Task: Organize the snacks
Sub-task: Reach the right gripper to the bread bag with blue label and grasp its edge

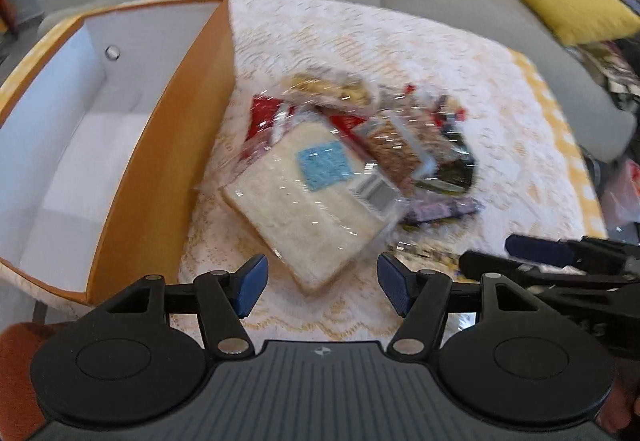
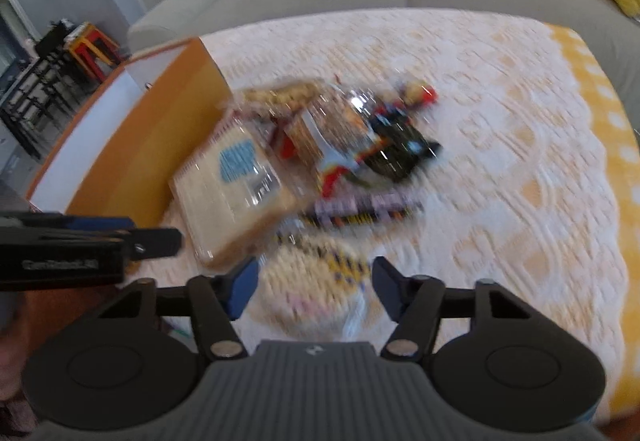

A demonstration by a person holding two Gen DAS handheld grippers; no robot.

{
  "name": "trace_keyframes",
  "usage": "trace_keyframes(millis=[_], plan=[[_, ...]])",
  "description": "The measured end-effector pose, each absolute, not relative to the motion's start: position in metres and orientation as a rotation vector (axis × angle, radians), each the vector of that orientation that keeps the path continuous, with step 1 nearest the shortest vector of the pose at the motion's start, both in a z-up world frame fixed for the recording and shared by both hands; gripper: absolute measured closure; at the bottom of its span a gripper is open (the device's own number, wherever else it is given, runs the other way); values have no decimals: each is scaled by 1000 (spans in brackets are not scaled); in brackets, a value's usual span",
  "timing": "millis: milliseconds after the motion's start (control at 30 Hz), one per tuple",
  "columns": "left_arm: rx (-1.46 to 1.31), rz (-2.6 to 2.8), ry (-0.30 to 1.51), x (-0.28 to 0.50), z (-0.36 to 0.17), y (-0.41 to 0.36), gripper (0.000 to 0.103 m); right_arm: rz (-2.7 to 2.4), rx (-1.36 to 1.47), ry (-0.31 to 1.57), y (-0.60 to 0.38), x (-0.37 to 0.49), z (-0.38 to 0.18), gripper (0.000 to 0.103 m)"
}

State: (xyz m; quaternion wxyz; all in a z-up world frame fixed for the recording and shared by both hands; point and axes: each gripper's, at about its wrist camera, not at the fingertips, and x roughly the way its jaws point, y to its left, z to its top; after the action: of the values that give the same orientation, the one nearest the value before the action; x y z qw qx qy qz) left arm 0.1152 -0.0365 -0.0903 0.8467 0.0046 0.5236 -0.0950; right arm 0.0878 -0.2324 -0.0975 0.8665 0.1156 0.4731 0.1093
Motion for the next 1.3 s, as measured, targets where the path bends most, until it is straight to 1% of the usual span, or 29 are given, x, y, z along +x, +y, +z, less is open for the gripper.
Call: trace_keyframes(millis=[33,167,200,233,333,500,567,633,700,733,900,933,967,1000,1100,1167,1200,1233,1267,1300], plan=[[7,-187,1113,119,-94,-36,35,248,246,984,-232,94,-97,46],[20,-159,1155,128,-105,-36,43,327,236,958,-224,122,-98,49],[29,-154,1163,130,-107,-37,48,343,232,958,-222,128,-99,49],[38,-149,1170,132,-110,-38,51,358,230,962,-220,133,-101,50],[65,-127,1194,141,-115,-40,52,408,226,977,-213,150,-109,54],[62,-104,1294,157,-124,-40,53,468,184,1000,-199,177,-125,55],[46,-110,1314,162,-127,-40,54,490,172,1014,-194,187,-133,55],[54,-102,1324,167,-130,-40,61,501,175,1034,-193,195,-140,54],[45,-103,1334,169,-133,-39,61,515,189,1067,-193,204,-150,54],[37,-104,1340,170,-134,-38,61,522,207,1078,-194,208,-153,49],[36,-116,1347,171,-135,-39,63,577,282,1112,-190,219,-166,42],[35,-119,1347,172,-135,-39,65,588,289,1120,-187,220,-170,37],[35,-122,1347,172,-135,-39,65,589,289,1104,-185,219,-170,35],[34,-123,1348,173,-136,-39,65,590,271,1094,-182,218,-170,35],[34,-116,1343,172,-136,-38,66,590,223,1076,-177,212,-165,40],[37,-111,1335,170,-135,-37,66,578,223,1061,-177,209,-158,54],[40,-106,1329,169,-134,-35,67,576,231,1059,-179,208,-155,58],[44,-101,1324,168,-132,-35,67,577,247,1056,-182,207,-150,64],[50,-95,1321,166,-131,-34,68,582,263,1055,-185,206,-144,69],[58,-88,1320,164,-130,-33,68,589,275,1058,-186,204,-140,71]])
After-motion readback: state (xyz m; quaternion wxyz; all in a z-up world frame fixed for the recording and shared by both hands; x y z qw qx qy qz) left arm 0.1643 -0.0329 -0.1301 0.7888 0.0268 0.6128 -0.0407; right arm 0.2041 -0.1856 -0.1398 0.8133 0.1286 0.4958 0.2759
